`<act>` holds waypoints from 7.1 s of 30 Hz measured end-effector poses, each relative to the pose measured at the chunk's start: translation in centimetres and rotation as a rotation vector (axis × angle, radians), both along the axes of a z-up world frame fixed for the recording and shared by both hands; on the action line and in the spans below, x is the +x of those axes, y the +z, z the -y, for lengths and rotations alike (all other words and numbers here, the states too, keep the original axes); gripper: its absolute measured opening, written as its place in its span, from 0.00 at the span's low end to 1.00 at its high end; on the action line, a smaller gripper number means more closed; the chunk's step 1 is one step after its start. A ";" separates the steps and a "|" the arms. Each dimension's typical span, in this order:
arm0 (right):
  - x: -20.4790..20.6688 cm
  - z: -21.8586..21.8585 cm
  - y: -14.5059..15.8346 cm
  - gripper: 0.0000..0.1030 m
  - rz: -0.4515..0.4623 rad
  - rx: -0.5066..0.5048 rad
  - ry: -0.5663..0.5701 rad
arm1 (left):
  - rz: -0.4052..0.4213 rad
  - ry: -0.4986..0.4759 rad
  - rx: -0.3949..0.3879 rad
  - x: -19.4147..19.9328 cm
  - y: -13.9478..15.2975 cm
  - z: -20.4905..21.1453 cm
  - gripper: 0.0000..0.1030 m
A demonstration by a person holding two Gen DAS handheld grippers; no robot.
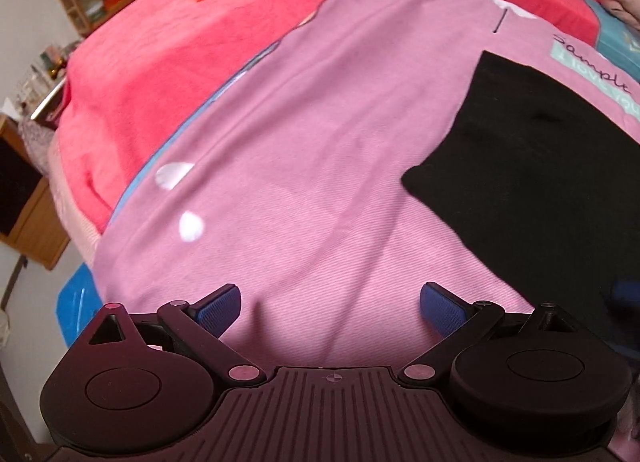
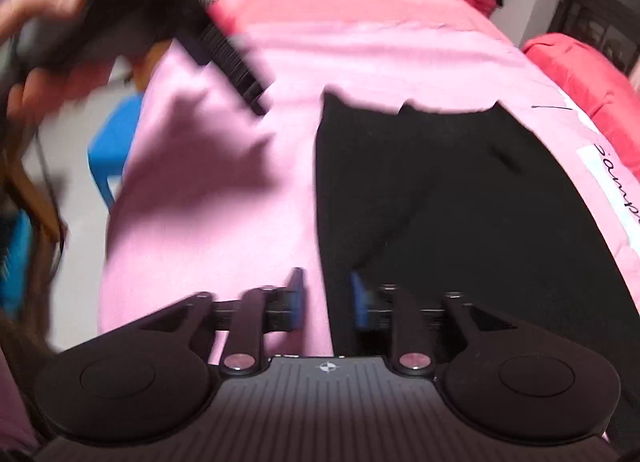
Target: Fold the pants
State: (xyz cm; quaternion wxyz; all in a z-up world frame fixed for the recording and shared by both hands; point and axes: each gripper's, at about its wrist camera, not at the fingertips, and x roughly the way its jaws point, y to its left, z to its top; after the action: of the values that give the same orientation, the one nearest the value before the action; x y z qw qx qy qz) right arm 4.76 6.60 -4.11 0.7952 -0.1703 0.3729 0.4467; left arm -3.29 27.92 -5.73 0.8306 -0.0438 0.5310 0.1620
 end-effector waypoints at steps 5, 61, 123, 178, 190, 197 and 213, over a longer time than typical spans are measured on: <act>4.3 -5.2 -1.7 0.53 0.050 0.024 -0.012 | -0.016 0.023 0.020 -1.3 0.3 -0.4 1.00; 23.2 -6.3 -7.3 0.84 0.002 0.055 -0.335 | -0.045 -0.049 -0.067 5.8 -3.2 4.7 1.00; 3.5 29.4 -1.4 0.79 -0.092 0.196 -1.184 | 0.045 -0.265 -0.070 10.6 -4.2 11.0 1.00; -5.4 5.4 -3.5 0.15 -0.048 -0.091 -0.528 | -0.001 -0.345 0.028 9.7 -4.9 10.7 1.00; -6.2 8.4 -2.1 0.52 -0.035 -0.016 -0.652 | -0.009 -0.349 0.032 10.0 -5.0 10.7 1.00; -8.2 8.8 -3.2 0.58 -0.086 -0.111 -0.625 | -0.014 -0.351 0.032 10.0 -5.1 10.7 1.00; -9.4 13.1 -3.4 0.70 -0.134 -0.052 -0.778 | -0.014 -0.364 0.037 10.0 -5.1 10.5 1.00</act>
State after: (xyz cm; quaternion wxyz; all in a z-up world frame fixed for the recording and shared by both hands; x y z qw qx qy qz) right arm -4.69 -6.49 -7.54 0.8745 -0.0069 0.4718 0.1124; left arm 6.73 17.39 -10.85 0.8432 0.0696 0.5328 0.0189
